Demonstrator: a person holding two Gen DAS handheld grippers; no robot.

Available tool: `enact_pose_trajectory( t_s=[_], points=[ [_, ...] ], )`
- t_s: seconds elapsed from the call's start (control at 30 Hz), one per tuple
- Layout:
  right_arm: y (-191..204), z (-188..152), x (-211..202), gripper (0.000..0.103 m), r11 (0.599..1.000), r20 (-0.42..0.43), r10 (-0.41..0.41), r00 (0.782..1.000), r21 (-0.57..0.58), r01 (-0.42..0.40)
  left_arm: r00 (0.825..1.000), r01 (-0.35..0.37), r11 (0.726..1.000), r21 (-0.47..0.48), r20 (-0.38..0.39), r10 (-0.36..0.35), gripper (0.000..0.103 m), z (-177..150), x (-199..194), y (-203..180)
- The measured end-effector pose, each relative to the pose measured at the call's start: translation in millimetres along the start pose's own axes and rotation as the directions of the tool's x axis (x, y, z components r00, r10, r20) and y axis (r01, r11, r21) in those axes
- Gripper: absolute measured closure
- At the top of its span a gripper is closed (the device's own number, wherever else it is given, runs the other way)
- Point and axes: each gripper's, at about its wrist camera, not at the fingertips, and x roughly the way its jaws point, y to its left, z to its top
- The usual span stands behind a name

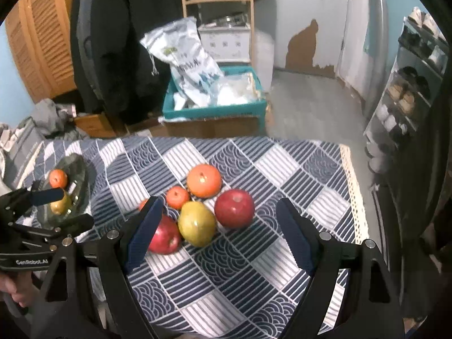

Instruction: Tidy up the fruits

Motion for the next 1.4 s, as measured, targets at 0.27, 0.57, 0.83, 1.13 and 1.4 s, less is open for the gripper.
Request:
enact_pose_trajectory(
  t_s=[0.27, 0.57, 0.83, 1.13, 1.4],
  points=[
    [-12, -20, 37, 0.020, 0.999, -0.105, -0.021, 0.994, 0.026, 0.024, 0.997, -0.005, 0.999, 0.048, -0.074, 0.008, 0.016, -4, 45, -17],
    [-22, -35, 67, 0.020, 0.998, -0.175, -0.021, 0.984, 0.053, 0.030, 0.992, 0.036, 0.999, 0.023, -0.124, -0.032, 0.016, -6, 82, -23],
    [-27, -43, 84, 0.020, 0.998, -0.216, -0.035, 0.976, 0.051, 0.047, 0.988, 0.049, 0.998, 0.031, -0.150, -0.043, 0.016, -7, 103, -27],
    [-32, -44, 88, 0.020, 0.997, -0.226, -0.030, 0.974, 0.058, 0.044, 0.980, 0.080, 0.996, 0.038, -0.185, -0.071, 0.017, -11, 126, -32],
    [-28, -46, 96, 0.020, 0.999, -0.237, -0.007, 0.972, 0.050, 0.020, 0.972, 0.134, 0.991, 0.025, -0.198, -0.126, 0.040, -12, 133, -33]
  ],
)
